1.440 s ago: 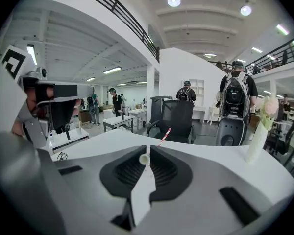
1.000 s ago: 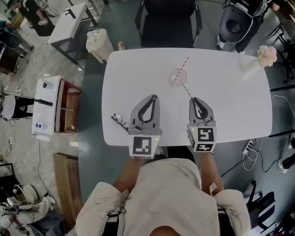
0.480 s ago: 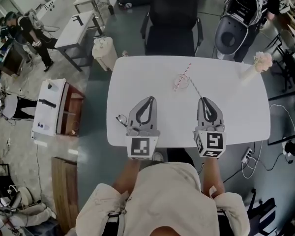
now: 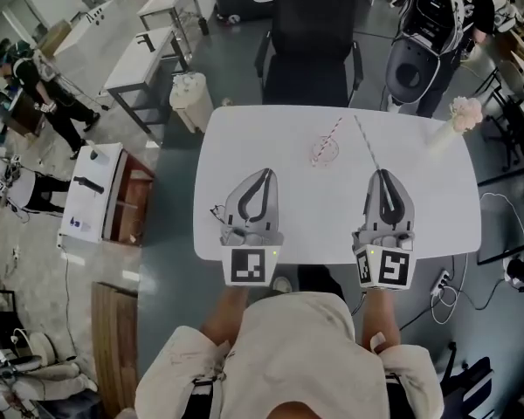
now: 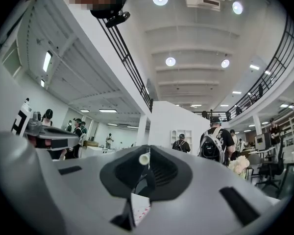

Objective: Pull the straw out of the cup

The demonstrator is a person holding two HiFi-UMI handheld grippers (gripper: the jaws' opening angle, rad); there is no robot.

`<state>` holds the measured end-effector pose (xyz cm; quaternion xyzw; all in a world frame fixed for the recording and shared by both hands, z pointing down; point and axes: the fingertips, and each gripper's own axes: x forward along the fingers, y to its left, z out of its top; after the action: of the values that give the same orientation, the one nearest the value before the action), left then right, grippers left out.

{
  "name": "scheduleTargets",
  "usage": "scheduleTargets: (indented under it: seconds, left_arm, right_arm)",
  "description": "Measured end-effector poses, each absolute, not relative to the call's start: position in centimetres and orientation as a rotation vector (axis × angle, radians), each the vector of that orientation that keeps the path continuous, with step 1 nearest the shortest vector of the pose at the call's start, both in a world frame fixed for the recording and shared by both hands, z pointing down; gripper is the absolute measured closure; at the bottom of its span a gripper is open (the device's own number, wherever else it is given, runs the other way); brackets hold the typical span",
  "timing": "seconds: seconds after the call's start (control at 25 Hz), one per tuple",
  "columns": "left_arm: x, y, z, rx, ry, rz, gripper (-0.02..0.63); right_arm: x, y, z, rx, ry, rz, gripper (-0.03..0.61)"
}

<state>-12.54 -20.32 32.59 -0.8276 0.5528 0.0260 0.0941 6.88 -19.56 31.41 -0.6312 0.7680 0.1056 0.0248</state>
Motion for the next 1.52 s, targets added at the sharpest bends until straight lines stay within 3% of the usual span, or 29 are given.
scheduleTargets:
  seconds: [1.52]
  left_arm:
    - [-13.9,-20.0,31.6,-2.422,1.658,0.094,0.607]
  right_arm:
    - [5.4,-19.9,31.1,-1.941,2.439,0.338,0.555]
